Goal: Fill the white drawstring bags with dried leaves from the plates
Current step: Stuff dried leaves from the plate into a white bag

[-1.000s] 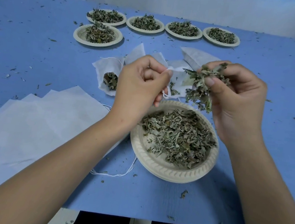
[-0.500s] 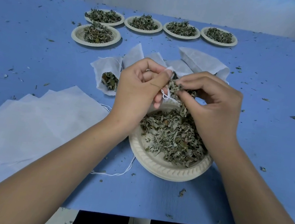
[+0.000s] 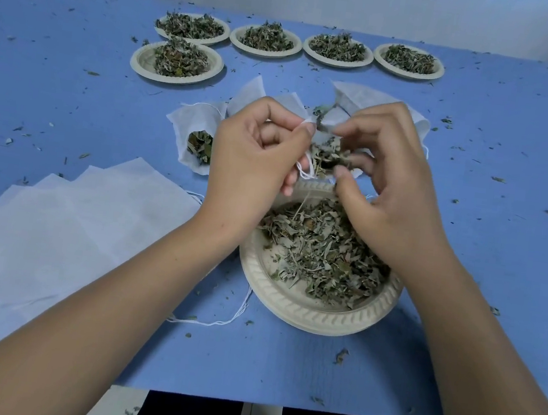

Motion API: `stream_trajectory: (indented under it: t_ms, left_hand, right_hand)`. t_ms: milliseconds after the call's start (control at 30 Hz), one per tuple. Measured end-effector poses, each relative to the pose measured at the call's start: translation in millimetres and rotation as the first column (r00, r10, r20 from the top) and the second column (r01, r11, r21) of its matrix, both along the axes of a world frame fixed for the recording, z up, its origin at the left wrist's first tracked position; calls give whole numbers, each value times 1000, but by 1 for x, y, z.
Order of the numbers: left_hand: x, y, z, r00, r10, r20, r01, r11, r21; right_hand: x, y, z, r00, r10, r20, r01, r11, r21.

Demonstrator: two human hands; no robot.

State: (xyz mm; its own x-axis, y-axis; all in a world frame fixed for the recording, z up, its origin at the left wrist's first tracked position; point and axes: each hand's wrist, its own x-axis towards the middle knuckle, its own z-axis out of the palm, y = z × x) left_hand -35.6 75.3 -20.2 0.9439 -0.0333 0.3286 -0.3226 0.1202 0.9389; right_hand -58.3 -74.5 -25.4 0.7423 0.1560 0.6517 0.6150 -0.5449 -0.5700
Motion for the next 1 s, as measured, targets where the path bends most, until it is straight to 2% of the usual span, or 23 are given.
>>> stream_trajectory:
  t_ms: [67, 133, 267, 333, 533, 700, 1000]
  left_hand:
    - [-1, -1, 0, 1000, -9, -5, 9, 1000, 6]
    - [-3, -2, -1, 999, -37, -6, 37, 999, 9]
    - [-5, -4, -2, 996, -87, -5, 87, 996, -5]
    - [-5, -4, -1, 997, -80, -10, 80, 997, -6]
    - [-4, -1, 0, 1000, -25, 2, 25, 1000, 19]
    - [-5, -3, -1, 998, -60, -13, 60, 997, 40]
    - [-5, -4, -3, 998, -64, -14, 64, 997, 41]
  right_hand:
    - [-1, 0, 2, 1000, -14, 24, 12, 995, 100]
    - [-2, 0, 2, 995, -66, 77, 59, 994, 91]
    - [0, 0, 0, 972, -108, 209, 134, 984, -116]
    - [2, -1, 0, 973, -89, 211, 130, 974, -188]
    - [-3, -5, 8, 980, -132, 150, 152, 979, -137]
    - [-3, -5, 10, 976, -154, 156, 164, 985, -58]
    - [-8, 0, 8, 886, -242, 396, 297, 951, -83]
